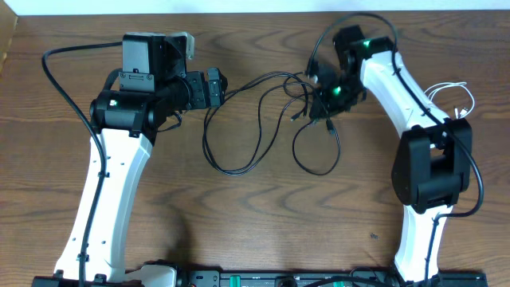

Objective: Untangle cables

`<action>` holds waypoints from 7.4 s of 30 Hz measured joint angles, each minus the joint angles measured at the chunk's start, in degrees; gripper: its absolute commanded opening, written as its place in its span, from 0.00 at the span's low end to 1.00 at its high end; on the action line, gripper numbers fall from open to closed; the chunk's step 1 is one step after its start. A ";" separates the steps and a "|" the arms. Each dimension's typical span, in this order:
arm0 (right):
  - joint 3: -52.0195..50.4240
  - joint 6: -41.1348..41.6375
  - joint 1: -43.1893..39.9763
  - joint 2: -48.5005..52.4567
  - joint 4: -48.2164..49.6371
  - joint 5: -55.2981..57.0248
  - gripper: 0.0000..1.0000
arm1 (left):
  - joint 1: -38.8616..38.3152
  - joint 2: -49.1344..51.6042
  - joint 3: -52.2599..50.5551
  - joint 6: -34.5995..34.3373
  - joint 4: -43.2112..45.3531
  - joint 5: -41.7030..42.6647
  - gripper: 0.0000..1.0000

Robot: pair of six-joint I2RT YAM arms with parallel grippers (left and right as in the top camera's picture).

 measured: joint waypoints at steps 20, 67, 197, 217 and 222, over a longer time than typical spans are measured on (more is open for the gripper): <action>43.63 9.57 -22.43 -25.70 -9.09 -1.40 0.01 | -0.24 0.00 0.00 0.00 -0.66 0.02 0.98; 43.19 16.68 -24.28 -22.80 -14.29 6.16 0.01 | -24.28 32.57 -1.09 7.50 8.26 -5.25 0.98; 42.77 8.13 -28.87 -0.35 -18.45 5.22 0.99 | -17.09 29.73 -0.66 15.26 10.36 -11.28 0.51; 42.77 6.91 -28.87 -0.35 -19.37 6.16 0.98 | -17.05 36.35 -0.66 16.09 15.28 -14.80 0.53; 42.77 6.91 -28.87 -0.35 -19.56 6.19 0.98 | -17.00 36.37 -0.66 16.09 16.50 -15.19 0.53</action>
